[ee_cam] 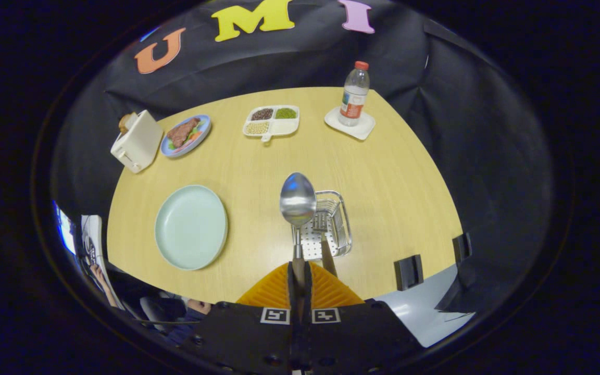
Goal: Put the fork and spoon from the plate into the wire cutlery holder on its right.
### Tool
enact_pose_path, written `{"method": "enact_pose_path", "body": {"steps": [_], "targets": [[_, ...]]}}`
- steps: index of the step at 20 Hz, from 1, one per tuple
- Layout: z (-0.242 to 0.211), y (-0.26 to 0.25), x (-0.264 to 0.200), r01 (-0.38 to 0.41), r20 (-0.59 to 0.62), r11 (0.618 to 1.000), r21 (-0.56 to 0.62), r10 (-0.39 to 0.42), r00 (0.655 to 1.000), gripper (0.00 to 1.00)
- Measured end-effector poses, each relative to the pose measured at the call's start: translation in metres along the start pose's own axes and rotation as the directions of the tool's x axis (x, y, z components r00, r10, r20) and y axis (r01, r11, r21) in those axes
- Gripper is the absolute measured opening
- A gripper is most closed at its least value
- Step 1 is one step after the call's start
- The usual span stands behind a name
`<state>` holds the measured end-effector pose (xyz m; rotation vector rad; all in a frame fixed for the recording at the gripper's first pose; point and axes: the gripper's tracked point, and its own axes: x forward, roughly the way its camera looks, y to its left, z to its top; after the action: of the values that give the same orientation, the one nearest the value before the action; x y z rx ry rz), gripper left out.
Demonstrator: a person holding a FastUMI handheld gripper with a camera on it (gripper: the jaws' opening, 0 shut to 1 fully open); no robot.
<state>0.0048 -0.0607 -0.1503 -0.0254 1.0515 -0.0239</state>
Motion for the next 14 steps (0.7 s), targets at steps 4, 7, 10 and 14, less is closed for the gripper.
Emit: {"method": "enact_pose_path", "body": {"steps": [4, 7, 10, 14], "targets": [[-0.001, -0.01, 0.005, -0.012, -0.018, 1.0, -0.006, 0.012, 1.0, 0.01], [0.001, -0.018, 0.007, -0.003, -0.009, 1.0, -0.013, 0.003, 1.0, 0.03], [0.009, -0.016, 0.007, -0.008, 0.024, 1.0, -0.015, 0.008, 1.0, 0.1], [0.019, -0.02, 0.003, 0.054, 0.107, 0.997, -0.059, -0.047, 0.993, 0.21]]}}
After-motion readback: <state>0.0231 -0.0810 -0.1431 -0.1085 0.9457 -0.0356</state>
